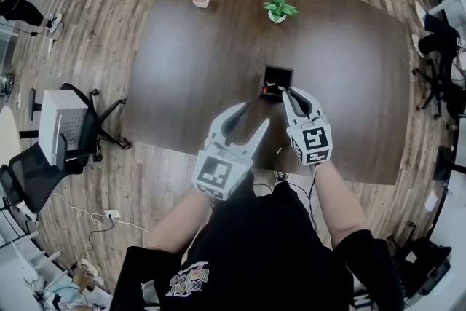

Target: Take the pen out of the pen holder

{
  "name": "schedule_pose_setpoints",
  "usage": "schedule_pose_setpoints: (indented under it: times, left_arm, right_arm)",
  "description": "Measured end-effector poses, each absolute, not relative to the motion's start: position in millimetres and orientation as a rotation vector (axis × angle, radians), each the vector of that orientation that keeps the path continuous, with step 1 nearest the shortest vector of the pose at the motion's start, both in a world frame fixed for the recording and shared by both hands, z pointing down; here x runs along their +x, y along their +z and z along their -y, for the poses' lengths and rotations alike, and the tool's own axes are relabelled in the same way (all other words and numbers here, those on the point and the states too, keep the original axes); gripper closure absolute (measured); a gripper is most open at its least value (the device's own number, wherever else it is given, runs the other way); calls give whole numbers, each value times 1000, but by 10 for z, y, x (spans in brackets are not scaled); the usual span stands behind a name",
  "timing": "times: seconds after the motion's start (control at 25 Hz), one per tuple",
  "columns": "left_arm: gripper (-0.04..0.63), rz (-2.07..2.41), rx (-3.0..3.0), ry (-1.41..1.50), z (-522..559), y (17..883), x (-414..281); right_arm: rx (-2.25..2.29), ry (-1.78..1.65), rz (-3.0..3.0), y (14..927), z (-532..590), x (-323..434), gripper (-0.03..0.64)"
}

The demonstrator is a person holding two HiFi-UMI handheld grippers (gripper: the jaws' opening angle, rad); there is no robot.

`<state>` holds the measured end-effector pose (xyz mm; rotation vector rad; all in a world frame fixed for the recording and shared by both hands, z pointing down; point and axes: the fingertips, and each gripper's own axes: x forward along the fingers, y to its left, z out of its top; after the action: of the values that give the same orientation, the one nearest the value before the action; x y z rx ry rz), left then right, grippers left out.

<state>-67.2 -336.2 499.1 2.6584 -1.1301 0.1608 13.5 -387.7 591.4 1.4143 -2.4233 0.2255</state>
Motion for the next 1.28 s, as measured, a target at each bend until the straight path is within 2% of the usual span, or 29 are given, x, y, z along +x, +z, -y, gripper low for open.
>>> schedule_pose_setpoints:
  times: [0.92,1.12,1.28]
  left_arm:
    - [417,1392,2606,95,2908,4597,-326]
    - [454,1478,2576,79,2684,4499,-204]
    - [542,1598,2542,58,2504,4436,-159]
  right_arm:
    - [1293,71,2695,4669,3372,436,577]
    - [1235,26,2760,4438,3149,562,576]
    - [1184,-3,2802,4296,2965,666,576]
